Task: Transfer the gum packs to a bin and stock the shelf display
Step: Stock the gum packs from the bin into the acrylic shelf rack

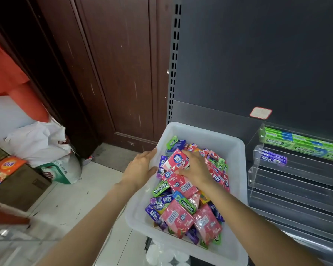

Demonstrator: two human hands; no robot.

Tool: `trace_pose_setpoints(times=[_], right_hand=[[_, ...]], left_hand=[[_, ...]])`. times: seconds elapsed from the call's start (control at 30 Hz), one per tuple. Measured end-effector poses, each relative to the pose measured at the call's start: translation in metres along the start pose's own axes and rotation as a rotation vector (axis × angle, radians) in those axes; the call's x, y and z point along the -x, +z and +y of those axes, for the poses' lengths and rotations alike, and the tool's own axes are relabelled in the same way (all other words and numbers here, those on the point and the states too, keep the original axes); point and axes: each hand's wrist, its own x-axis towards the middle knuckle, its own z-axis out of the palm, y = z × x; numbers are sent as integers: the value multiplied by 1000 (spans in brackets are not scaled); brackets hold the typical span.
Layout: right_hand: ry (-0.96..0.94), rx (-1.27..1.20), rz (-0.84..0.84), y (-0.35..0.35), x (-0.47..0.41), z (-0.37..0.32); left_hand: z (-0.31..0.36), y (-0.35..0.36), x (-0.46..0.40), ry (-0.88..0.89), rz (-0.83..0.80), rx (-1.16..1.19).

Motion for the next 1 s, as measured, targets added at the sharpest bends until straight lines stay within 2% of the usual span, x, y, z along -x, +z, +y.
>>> trace_pose_setpoints(times=[0.27,0.37,0.5,0.6,0.77,0.87,1.0], right_hand=[[174,135,46,-9,5,22],[6,276,26,-9,4,11],[-168,327,-103,4,-4,-16],[-141,272,-155,19,-13,-29],[-143,266,31,35,-18,-33],[-128,165,44,33,-12,-29],[-101,-88,93,18,8,-23]], left_hand=[[-3,0,2,45,15,62],[-6,-2,-1,62,-22,54],[-13,-5,-6,92,-64,29],[-14,-4,-7,108,-75,13],[-14,0,-8,104,-61,31],[-12,3,-5,69,-34,46],[-6,7,8,115,143,-59]])
